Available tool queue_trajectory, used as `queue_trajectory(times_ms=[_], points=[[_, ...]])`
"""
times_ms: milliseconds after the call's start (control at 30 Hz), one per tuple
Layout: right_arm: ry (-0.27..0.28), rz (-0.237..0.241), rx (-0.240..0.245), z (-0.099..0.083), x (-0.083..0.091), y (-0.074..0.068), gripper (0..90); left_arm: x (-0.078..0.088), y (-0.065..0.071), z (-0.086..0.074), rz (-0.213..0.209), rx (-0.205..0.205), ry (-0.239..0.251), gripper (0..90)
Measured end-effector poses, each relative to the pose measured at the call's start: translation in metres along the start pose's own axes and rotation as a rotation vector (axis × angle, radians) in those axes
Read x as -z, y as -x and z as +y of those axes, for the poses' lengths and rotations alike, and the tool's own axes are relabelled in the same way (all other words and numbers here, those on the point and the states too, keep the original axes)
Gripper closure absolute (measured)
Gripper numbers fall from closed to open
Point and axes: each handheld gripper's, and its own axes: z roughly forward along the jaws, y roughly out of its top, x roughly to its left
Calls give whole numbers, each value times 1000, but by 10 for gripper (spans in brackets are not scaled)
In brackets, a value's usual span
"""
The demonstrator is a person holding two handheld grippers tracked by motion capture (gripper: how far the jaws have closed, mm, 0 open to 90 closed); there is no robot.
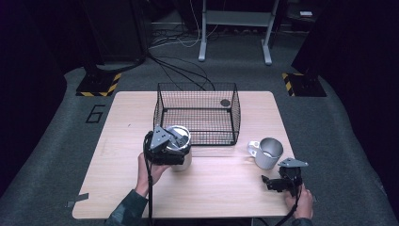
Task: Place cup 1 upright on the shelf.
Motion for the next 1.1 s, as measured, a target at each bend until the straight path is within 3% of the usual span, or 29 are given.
queue_trajectory(times_ms=[433, 633, 1100], points=[[1, 0, 0, 0, 0, 0, 0, 8, -8, 15, 3, 8, 21, 40], [0, 1, 0, 0, 0, 0, 0, 12, -11, 23, 6, -11, 25, 40], [0, 0, 0, 0, 0, 0, 0, 15, -18, 37, 25, -15, 48, 39]])
